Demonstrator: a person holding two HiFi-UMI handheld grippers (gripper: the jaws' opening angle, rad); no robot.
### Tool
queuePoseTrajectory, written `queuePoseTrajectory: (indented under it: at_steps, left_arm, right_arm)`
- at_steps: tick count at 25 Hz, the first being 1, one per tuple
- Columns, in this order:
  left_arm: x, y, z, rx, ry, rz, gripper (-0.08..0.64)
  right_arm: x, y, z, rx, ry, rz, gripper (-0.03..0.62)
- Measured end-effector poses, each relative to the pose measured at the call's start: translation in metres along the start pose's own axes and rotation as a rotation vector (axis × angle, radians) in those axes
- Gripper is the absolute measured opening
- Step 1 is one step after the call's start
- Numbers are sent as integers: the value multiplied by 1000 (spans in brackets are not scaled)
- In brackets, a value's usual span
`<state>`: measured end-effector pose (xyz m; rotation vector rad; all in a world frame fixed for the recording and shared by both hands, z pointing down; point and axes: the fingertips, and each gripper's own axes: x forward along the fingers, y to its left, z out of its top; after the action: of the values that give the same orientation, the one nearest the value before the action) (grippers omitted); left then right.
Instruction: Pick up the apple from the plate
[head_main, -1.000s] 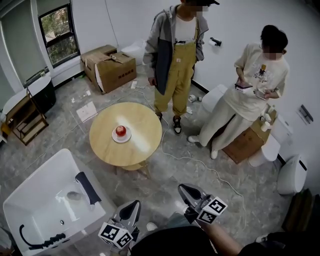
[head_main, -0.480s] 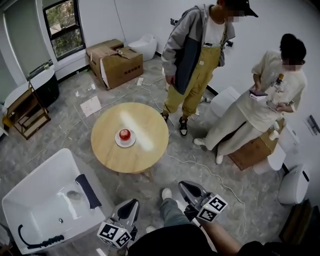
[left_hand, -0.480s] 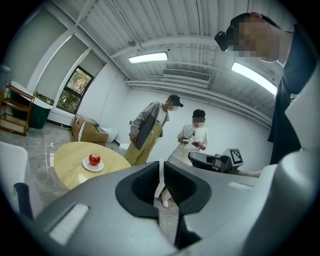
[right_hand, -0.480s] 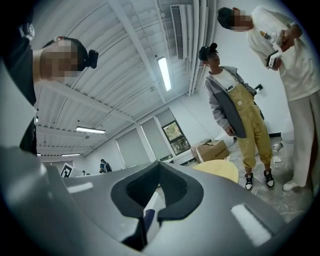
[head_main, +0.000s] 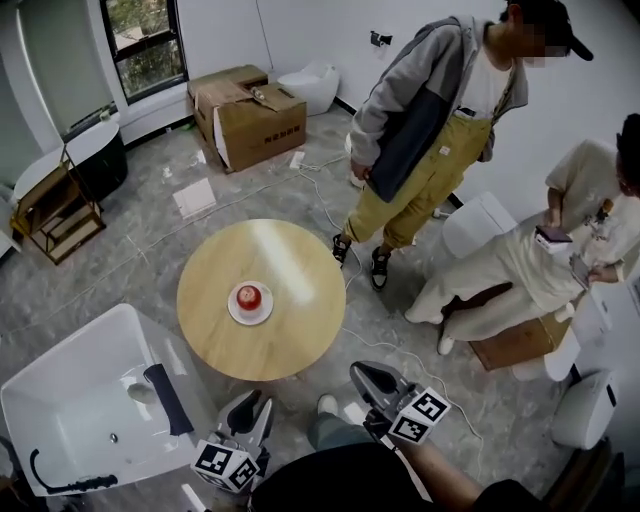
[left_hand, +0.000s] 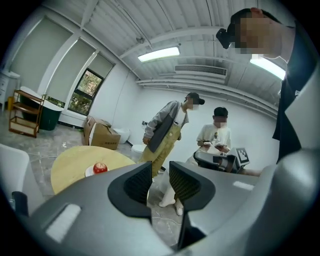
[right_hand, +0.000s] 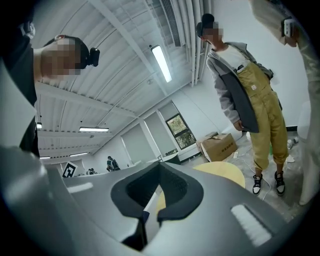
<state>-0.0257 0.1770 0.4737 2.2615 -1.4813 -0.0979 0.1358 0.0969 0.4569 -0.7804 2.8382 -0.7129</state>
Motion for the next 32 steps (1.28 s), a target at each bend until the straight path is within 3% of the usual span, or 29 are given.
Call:
queuePoseTrajectory:
  at_steps: [9, 16, 24, 32]
  left_arm:
    - [64, 46, 18, -17, 46, 142, 193]
    - [91, 109, 16, -47, 120, 257, 302]
    - [135, 185, 13, -10, 242, 241, 385]
    - [187, 237, -11, 46, 369, 154, 440]
  right_arm:
    - [52, -34, 27, 23, 65, 96, 6]
    - [82, -34, 30, 48, 87, 89, 6]
    - [120, -50, 27, 50, 78, -31, 6]
    - [151, -64, 28, 61, 60, -167, 6]
